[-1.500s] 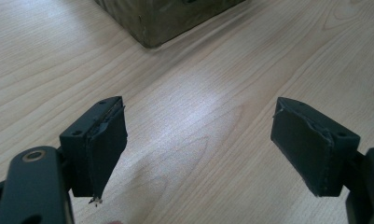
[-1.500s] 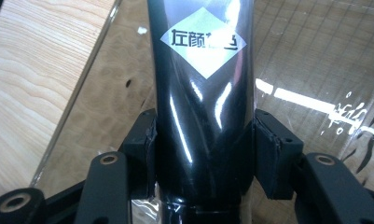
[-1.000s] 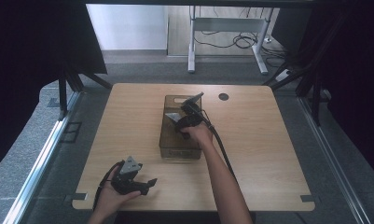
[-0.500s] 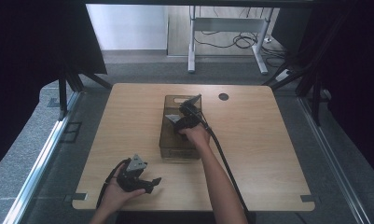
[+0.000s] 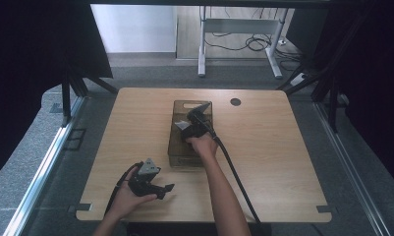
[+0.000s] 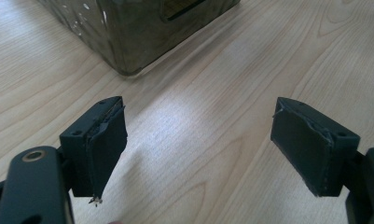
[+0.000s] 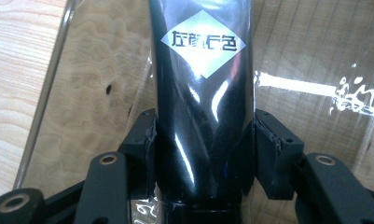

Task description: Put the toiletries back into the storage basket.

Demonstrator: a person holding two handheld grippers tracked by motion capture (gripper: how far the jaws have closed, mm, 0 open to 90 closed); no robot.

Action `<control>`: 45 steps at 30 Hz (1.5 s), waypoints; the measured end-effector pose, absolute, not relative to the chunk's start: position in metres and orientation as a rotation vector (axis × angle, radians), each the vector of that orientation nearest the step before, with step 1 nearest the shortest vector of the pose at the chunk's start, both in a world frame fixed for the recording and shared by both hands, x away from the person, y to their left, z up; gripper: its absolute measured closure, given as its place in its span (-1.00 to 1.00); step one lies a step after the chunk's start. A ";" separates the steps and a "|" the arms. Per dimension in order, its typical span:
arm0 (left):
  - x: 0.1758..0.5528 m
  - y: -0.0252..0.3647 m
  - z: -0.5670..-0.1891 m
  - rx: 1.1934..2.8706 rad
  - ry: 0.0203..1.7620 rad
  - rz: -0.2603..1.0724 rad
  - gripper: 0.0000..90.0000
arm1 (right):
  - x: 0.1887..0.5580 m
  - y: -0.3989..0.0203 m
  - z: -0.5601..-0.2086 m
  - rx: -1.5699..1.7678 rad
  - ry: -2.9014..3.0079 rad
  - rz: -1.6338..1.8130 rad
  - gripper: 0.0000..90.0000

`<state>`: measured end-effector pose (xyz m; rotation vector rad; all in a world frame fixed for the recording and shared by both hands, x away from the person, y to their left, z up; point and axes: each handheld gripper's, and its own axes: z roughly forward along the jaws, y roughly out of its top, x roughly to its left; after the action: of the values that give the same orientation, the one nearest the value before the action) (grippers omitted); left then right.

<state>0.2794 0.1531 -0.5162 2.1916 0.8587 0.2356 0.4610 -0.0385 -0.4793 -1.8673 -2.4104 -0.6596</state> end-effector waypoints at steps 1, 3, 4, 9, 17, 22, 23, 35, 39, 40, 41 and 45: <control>0.281 0.152 -0.517 2.195 0.856 0.232 -0.58 | 0.461 -0.038 -0.480 -1.882 -2.401 -0.658 0.05; 0.283 0.151 -0.518 2.201 0.853 0.227 -0.58 | 0.461 -0.038 -0.481 -1.904 -2.385 -0.655 0.05; 0.284 0.150 -0.518 2.204 0.850 0.226 -0.58 | 0.461 -0.037 -0.481 -1.916 -2.373 -0.651 0.05; 0.286 0.150 -0.518 2.201 0.844 0.222 -0.58 | 0.461 -0.035 -0.483 -1.936 -2.353 -0.658 0.04; 0.287 0.150 -0.518 2.197 0.846 0.221 -0.58 | 0.461 -0.033 -0.486 -1.943 -2.337 -0.662 0.04; 0.286 0.149 -0.519 2.202 0.846 0.222 -0.58 | 0.460 -0.031 -0.485 -1.952 -2.333 -0.662 0.04; 0.286 0.149 -0.519 2.206 0.843 0.223 -0.58 | 0.459 -0.031 -0.485 -1.952 -2.335 -0.662 0.03; 0.286 0.150 -0.519 2.201 0.852 0.227 -0.58 | 0.456 -0.034 -0.482 -1.904 -2.277 -0.674 0.05; 0.287 0.151 -0.519 2.203 0.847 0.233 -0.58 | 0.452 -0.032 -0.471 -1.847 -2.303 -0.681 0.05; 0.287 0.151 -0.519 2.201 0.850 0.231 -0.58 | 0.451 -0.032 -0.471 -1.835 -2.305 -0.674 0.04; 0.287 0.151 -0.519 2.202 0.848 0.233 -0.58 | 0.451 -0.033 -0.471 -1.825 -2.313 -0.666 0.03; 0.286 0.150 -0.519 2.202 0.854 0.233 -0.58 | 0.449 -0.031 -0.473 -1.800 -2.353 -0.651 0.00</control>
<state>0.2865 0.1503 -0.5191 2.2018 0.8543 0.2329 0.4488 -0.0314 -0.4732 -1.8004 -2.3534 -0.6509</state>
